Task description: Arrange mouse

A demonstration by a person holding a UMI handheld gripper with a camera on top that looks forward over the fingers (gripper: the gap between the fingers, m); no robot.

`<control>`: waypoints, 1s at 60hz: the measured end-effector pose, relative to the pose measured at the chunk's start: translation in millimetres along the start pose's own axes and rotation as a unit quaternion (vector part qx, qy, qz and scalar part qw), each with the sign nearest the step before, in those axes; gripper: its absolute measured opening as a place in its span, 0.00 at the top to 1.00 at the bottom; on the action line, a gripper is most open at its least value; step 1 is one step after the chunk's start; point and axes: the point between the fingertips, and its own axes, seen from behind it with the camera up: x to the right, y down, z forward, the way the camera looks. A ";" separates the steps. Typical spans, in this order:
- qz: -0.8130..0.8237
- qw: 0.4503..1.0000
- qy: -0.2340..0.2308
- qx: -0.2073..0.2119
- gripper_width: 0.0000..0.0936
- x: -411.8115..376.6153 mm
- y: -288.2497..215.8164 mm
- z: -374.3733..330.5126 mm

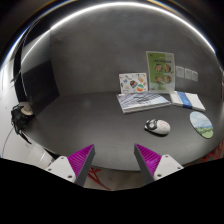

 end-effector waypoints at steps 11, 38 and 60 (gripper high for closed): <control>-0.019 1.000 0.010 0.005 0.11 69.6 5.7 4.1; -0.056 0.998 0.019 -0.030 0.11 194.5 10.1 90.9; -0.013 0.997 0.070 -0.039 0.32 221.4 -46.1 161.3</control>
